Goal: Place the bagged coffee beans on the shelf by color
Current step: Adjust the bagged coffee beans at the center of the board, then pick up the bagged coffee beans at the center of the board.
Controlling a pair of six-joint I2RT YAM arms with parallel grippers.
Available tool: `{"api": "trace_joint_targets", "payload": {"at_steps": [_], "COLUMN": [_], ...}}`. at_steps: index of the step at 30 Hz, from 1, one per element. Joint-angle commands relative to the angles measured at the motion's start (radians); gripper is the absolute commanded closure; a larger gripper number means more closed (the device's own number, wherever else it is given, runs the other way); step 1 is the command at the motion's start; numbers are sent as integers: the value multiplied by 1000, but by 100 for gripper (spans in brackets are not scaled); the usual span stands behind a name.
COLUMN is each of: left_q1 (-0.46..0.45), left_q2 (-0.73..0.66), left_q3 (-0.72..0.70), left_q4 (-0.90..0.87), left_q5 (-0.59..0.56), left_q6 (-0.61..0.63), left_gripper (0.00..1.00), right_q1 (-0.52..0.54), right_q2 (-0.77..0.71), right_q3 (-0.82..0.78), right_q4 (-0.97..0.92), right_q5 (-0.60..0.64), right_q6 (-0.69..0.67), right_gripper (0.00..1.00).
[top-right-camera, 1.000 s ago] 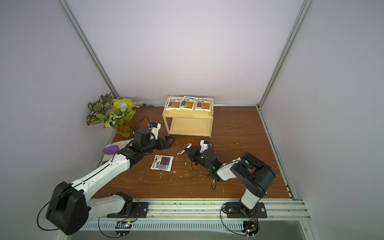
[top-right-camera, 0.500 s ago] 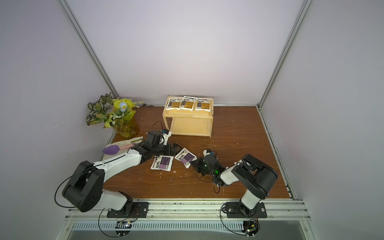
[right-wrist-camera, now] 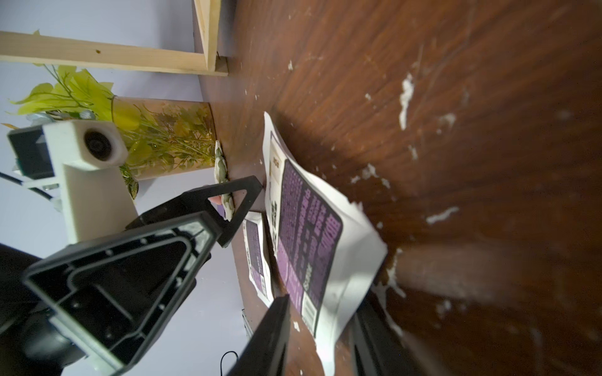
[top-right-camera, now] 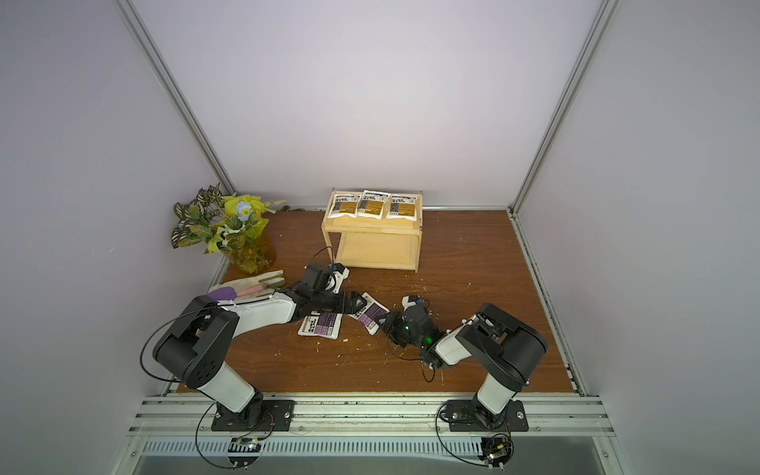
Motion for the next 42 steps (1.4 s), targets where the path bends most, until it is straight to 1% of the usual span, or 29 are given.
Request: {"api": "trace_joint_targets", "payload": {"at_steps": [1, 10, 15, 18, 26, 27, 29, 32, 34, 37, 40, 42], "left_q1": [-18, -52, -62, -61, -58, -54, -39, 2, 36, 74, 85, 91], "left_q2": [12, 17, 17, 13, -28, -41, -70, -138, -189, -275, -358, -406], "left_q3": [7, -39, -51, -46, 4, 17, 38, 71, 94, 123, 129, 118], "left_q4": [52, 129, 153, 146, 52, 37, -2, -57, -101, -164, -203, -206], "left_q5": [29, 39, 36, 28, -21, -30, -48, -72, -88, -122, -187, -204], "left_q6": [-20, -71, -86, -82, -50, -52, -55, -63, -67, -65, -79, -101], "left_gripper": [0, 1, 0, 0, 0, 0, 0, 0, 0, 1, 0, 0], "right_q1": [-5, -12, -11, -13, -16, -16, -16, -12, -3, 18, 45, 58], "right_q2": [28, 125, 169, 177, 153, 153, 148, 131, 106, 55, 16, 10], "right_q3": [18, 35, 53, 57, 3, -10, -29, -56, -61, -34, 24, 71], "right_q4": [8, 165, 209, 220, 243, 262, 306, 378, 395, 360, 294, 256], "right_q5": [9, 3, -5, -6, 0, 3, 3, 15, 37, 86, 161, 211], "right_q6": [-6, 46, 53, 53, 53, 81, 91, 111, 117, 109, 96, 90], "right_gripper": [61, 60, 61, 67, 92, 95, 97, 99, 99, 98, 99, 99]}}
